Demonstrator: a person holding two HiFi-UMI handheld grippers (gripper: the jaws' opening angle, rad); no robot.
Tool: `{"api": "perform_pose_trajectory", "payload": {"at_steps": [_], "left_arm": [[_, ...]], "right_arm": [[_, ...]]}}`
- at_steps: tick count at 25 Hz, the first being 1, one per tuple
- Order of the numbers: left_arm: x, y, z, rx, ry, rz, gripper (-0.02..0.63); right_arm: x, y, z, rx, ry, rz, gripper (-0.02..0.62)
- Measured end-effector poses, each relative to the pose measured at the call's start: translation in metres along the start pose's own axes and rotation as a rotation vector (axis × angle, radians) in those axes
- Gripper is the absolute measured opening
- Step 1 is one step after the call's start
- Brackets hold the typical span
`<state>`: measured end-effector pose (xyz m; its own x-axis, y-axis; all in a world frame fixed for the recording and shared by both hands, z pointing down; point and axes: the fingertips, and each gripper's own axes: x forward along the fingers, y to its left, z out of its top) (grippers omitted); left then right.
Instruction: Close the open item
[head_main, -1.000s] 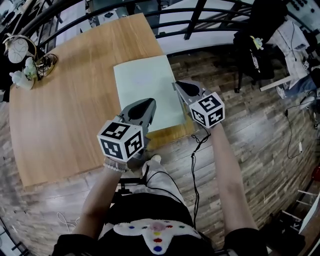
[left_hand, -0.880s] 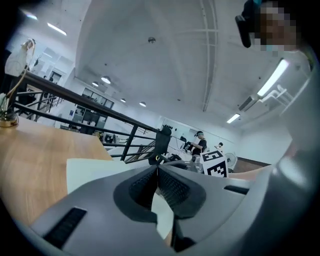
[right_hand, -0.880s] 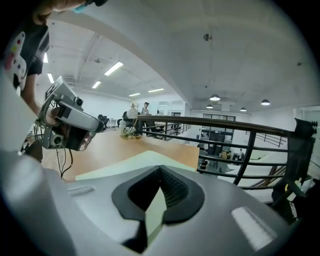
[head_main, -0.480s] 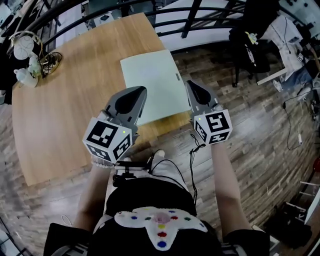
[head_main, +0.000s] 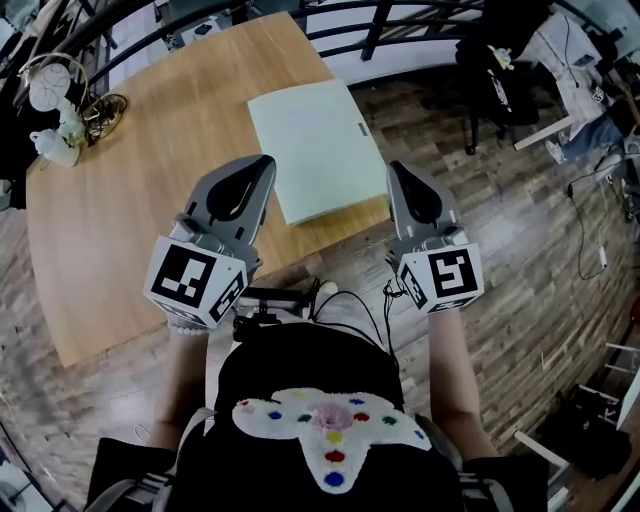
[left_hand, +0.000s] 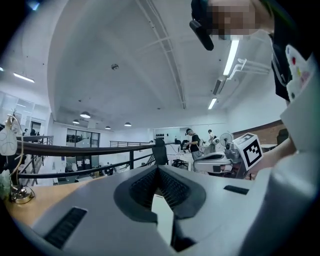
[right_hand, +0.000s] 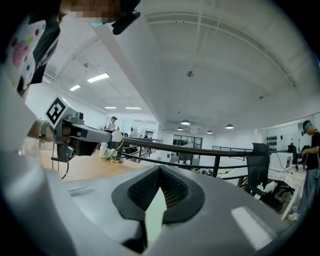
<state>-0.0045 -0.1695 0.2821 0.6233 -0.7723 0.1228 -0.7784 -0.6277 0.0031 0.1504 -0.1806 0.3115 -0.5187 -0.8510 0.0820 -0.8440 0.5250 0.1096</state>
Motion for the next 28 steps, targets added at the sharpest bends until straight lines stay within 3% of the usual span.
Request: {"api": "perform_pose_trajectory", "payload": {"at_steps": [14,20,28], "left_arm": [[-0.027,-0.01,0.005,0.004,-0.028,-0.008,0.006],[-0.029,-0.003,0.003,-0.047,-0.038,0.003,0.006],[-0.029,-0.002,0.002,-0.044,-0.038,0.007,0.006]], "right_arm": [[-0.034,0.021,0.01,0.016,-0.004,-0.066,0.008],[-0.031,0.024,0.007,0.01,0.001,-0.06,0.008],[-0.027,0.03,0.005,0.0,0.009,-0.037,0.008]]}}
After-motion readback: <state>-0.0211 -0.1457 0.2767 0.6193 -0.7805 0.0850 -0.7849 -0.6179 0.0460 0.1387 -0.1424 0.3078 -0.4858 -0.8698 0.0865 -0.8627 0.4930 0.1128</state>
